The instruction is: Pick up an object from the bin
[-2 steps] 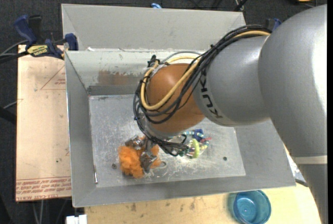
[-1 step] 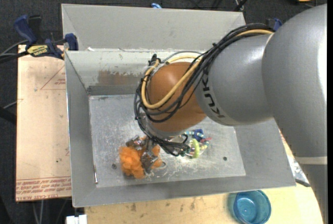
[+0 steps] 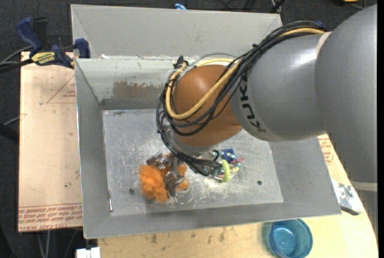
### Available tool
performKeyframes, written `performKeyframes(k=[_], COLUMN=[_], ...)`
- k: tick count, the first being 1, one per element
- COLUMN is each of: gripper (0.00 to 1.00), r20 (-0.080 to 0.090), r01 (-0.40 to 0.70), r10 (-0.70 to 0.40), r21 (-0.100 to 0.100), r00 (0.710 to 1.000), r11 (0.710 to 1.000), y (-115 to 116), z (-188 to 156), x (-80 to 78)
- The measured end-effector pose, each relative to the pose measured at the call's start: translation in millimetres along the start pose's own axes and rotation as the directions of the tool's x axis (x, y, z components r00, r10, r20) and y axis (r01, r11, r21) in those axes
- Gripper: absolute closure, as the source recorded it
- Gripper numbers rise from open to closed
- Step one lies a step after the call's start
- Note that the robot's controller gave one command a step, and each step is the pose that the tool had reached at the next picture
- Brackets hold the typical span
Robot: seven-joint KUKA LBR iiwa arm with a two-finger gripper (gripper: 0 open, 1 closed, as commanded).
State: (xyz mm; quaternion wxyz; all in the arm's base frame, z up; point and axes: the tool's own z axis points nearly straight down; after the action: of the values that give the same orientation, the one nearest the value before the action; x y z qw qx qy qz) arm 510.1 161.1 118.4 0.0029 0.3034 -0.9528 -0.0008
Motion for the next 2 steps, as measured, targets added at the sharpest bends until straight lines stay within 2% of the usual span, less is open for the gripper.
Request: performKeyframes(k=[1,2], gripper=[1.0,1.0], r20=[0.009,0.008], r01=[0.0,0.0], r10=[0.0,0.0], r21=[0.003,0.003], r00=[1.0,1.0], r11=[1.0,1.0], y=[-0.7,-0.5], z=[-13.0,-22.2], x=[-2.2,-1.9])
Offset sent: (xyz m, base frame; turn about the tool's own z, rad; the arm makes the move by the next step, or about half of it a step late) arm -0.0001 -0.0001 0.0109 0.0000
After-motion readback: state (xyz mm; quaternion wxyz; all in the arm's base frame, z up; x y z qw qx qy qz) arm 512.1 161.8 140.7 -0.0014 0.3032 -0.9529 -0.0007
